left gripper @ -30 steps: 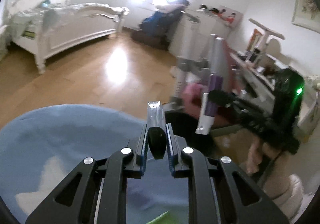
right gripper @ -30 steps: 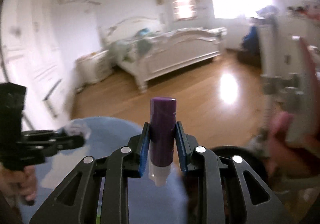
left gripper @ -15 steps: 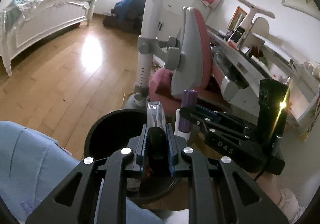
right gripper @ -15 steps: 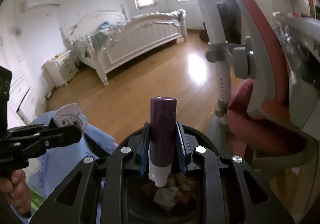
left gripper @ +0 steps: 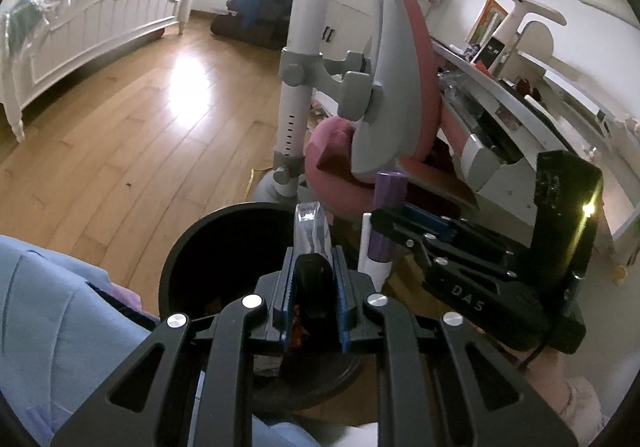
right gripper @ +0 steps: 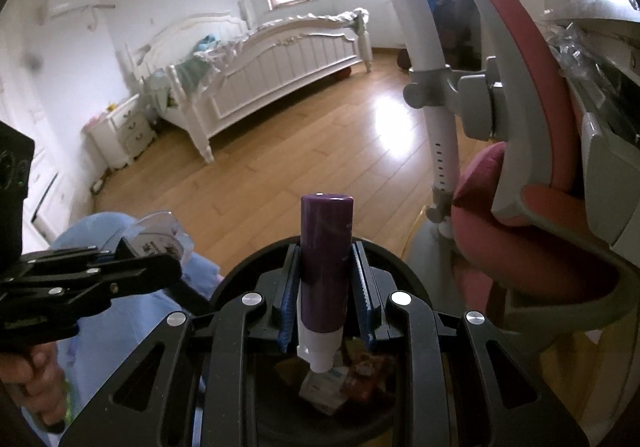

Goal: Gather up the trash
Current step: 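Drop the clear cup and purple tube into the black bin with both tools, then grasp the green wrapper with the left tool while the right tool grasps the blue stick packet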

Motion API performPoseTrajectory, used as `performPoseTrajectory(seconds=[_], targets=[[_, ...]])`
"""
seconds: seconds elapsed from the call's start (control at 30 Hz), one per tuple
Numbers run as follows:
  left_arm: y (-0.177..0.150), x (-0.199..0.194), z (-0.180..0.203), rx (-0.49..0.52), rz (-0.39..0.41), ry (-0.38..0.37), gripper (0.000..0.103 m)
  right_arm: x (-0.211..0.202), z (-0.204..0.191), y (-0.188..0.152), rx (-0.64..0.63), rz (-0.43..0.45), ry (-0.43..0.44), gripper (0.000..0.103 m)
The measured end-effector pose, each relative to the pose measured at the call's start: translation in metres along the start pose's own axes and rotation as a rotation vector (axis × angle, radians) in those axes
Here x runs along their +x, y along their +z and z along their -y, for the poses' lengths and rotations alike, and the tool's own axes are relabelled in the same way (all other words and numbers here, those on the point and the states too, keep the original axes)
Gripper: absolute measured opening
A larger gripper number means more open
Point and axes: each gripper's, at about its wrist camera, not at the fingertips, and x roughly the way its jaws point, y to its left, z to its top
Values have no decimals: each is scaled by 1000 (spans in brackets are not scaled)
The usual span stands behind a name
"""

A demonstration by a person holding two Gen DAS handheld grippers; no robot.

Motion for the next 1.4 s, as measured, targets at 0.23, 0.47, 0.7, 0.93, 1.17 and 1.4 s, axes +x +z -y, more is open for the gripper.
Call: performPoseTrajectory(seconds=[0.23,0.47,0.7,0.93,1.17,1.4], targets=[[-5,-37,-5,24,86,120,97,-17,-22,1,-50,39,-65,84],[-53,-110,-25,162,6,80,97,-26,-61,-7,-62,-2,99,84],[-141,-161,-68,314,-138,177,97,-28,-157,-30,-213,-114,298,84],[-200,-161,-82,485,-215,263,97,-18,-261,-54,-380,-234,383,84],[-199,-165,-93,388,-152,200,67,23,-310,-67,-403,-365,348,58],[-206,-181,-99,320,-93,210,44,39,-316,-76,-428,-363,301,19]])
